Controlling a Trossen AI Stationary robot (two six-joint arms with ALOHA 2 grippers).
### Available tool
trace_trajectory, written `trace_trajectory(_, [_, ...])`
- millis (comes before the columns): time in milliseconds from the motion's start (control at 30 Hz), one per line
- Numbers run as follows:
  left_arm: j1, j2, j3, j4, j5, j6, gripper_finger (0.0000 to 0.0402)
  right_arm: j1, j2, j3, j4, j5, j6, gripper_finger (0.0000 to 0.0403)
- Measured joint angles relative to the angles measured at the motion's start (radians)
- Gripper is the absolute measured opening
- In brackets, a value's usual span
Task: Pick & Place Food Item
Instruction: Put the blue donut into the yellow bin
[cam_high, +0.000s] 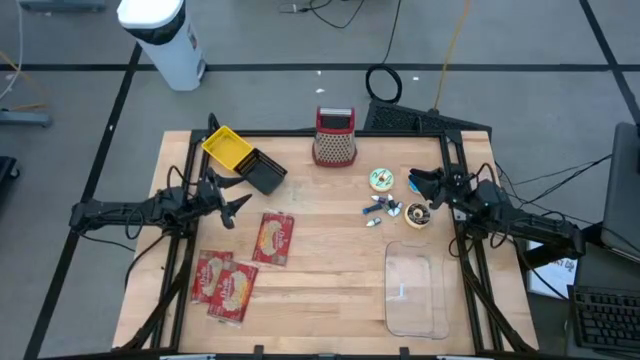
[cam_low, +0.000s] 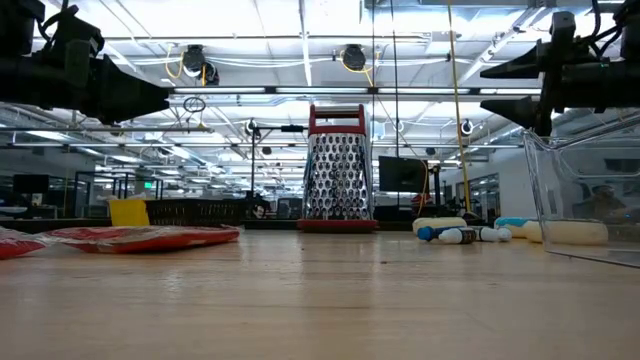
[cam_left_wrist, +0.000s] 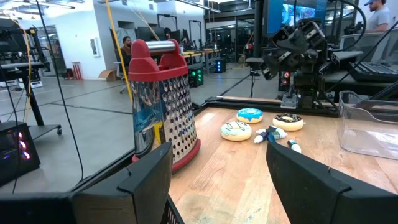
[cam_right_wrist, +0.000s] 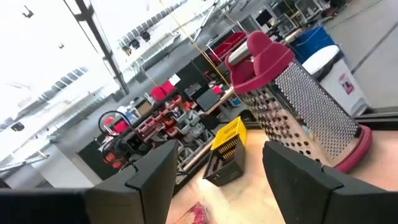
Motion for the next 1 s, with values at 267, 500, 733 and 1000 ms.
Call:
trace_trajectory(267, [0.0,0.0,0.0,0.0,0.0,0.0,0.0257,0.0,0.0,0.0,0.0,0.094,-0.116,0.0224])
trace_trajectory(500, [0.0,0.0,0.0,0.0,0.0,0.0,0.0257,0.0,0.0,0.0,0.002,0.186,-0.049,0.0224])
trace_trajectory(733, [0.0,0.0,0.0,0.0,0.0,0.0,0.0257,0.0,0.033,0.039,0.067,0.092,-0.239,0.0224])
trace_trajectory(1000, [0.0,0.0,0.0,0.0,0.0,0.0,0.0257,-0.023,0.319,0.284,-0.394,0.288,-0.147,0.0224])
